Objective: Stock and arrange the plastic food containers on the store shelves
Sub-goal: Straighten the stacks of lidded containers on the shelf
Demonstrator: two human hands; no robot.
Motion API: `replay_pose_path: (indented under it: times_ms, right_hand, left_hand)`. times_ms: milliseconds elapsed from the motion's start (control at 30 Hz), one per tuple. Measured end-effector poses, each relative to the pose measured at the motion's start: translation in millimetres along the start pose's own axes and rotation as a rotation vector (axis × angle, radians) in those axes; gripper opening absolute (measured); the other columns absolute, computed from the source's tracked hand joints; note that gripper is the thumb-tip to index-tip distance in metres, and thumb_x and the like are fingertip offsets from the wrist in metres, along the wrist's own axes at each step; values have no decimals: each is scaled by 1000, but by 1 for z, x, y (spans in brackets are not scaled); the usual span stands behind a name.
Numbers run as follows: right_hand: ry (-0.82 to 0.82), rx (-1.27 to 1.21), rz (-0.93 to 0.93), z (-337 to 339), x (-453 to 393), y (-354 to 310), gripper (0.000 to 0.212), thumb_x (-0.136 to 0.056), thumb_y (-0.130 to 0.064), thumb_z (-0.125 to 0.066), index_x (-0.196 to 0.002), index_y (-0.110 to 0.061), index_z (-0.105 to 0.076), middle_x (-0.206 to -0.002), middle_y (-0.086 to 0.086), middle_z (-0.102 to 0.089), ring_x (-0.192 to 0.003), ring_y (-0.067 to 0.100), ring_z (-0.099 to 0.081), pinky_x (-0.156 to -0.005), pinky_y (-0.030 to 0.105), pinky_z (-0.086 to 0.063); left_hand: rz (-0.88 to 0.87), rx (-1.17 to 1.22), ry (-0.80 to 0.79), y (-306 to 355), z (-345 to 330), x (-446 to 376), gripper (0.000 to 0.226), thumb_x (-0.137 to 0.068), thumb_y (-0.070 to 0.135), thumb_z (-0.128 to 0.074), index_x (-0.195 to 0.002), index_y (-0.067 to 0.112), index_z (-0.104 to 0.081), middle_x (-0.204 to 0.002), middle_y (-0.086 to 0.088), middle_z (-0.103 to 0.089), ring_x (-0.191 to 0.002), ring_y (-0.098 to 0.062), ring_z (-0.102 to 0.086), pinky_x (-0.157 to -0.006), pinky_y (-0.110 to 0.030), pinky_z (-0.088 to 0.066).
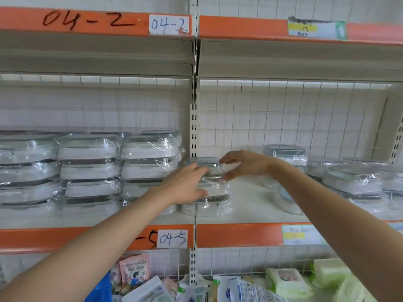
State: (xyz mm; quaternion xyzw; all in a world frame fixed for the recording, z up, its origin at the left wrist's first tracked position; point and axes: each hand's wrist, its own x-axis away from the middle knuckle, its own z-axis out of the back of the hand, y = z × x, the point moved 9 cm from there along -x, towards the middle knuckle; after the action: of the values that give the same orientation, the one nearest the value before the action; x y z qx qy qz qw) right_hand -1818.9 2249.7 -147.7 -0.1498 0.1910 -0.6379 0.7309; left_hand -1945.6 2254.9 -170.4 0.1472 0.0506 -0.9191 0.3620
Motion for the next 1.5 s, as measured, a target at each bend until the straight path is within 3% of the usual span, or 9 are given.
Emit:
replay_pose_path:
  times_ms: [167, 400, 500, 600, 767, 867, 1133, 1333, 1500]
  right_hand:
    - [28, 213, -148, 33, 36, 63, 45, -84, -5, -59, -129, -13, -54, -133, 2, -53, -125, 17, -47, -105, 26, -34]
    - [-207, 458, -506, 33, 91, 157, 76, -77, -8, -60, -145, -27, -31, -143, 5, -41, -124, 24, -43, -99, 33, -39]
    - [-113, 230, -450, 33, 93, 161, 63, -80, -6, -56, -137, -32, -43, -127, -5, -46, -110, 21, -50, -81, 27, -46]
    - [27, 10, -334, 45, 90, 154, 46, -84, -4, -57, -123, -29, -57, -119, -8, -57, -112, 18, -53, -92, 31, -46]
    - [478, 350, -254, 100, 80, 148, 41, -85, -7, -58, -126, -11, -55, -125, 11, -55, -112, 23, -52, -96, 29, -41]
    - [484, 380, -278, 110, 66, 159, 58, -86, -15, -61, -139, -12, -39, -140, 12, -37, -127, 28, -35, -106, 36, -32]
    - [274, 537, -391, 121, 15, 191, 86, -82, -50, -63, -150, -22, -18, -156, 7, -14, -140, 32, -14, -113, 48, -18]
    - [299, 632, -416, 121, -4, 194, 99, -66, -78, -57, -147, -34, -21, -137, 6, -41, -126, 31, -24, -101, 41, -29]
    - [265, 466, -386, 112, -9, 196, 96, -64, -74, -63, -144, -35, -27, -134, 4, -29, -124, 28, -23, -104, 46, -27]
  left_hand:
    - [-27, -40, 69, 22, 2, -9, 63, -87, 29, -58, -144, 24, -29, -136, -4, -37, -130, -23, -36, -103, -41, -37]
    - [-184, 151, 145, 92, -1, -33, 63, -87, 35, -60, -142, 18, -35, -138, -1, -36, -128, -17, -38, -100, -30, -35]
    - [-213, 167, 36, 120, -20, -54, 68, -86, 44, -61, -140, 9, -36, -140, -6, -38, -130, -21, -38, -100, -29, -32]
    - [-242, 207, -91, 145, -39, -73, 84, -80, 53, -66, -141, 6, -33, -143, -9, -37, -131, -24, -37, -104, -31, -33]
    - [-199, 205, -335, 153, -76, -98, 98, -71, 54, -75, -146, 15, -25, -149, -7, -32, -134, -26, -36, -109, -41, -34]
    - [-183, 263, -326, 152, -77, -110, 87, -68, 48, -80, -135, 14, -38, -133, -5, -50, -116, -23, -50, -97, -34, -43]
    - [-268, 370, 94, 112, 52, -143, 73, -69, 52, -76, -131, 29, -45, -121, 5, -47, -105, -11, -48, -86, -22, -38]
    - [15, 128, -21, 14, 38, -158, 69, -70, 52, -72, -131, 31, -48, -115, 7, -46, -102, -13, -48, -91, -30, -43]
    - [129, 175, -52, -33, 18, -161, 66, -71, 47, -73, -130, 31, -49, -123, 6, -51, -107, -13, -50, -95, -30, -43]
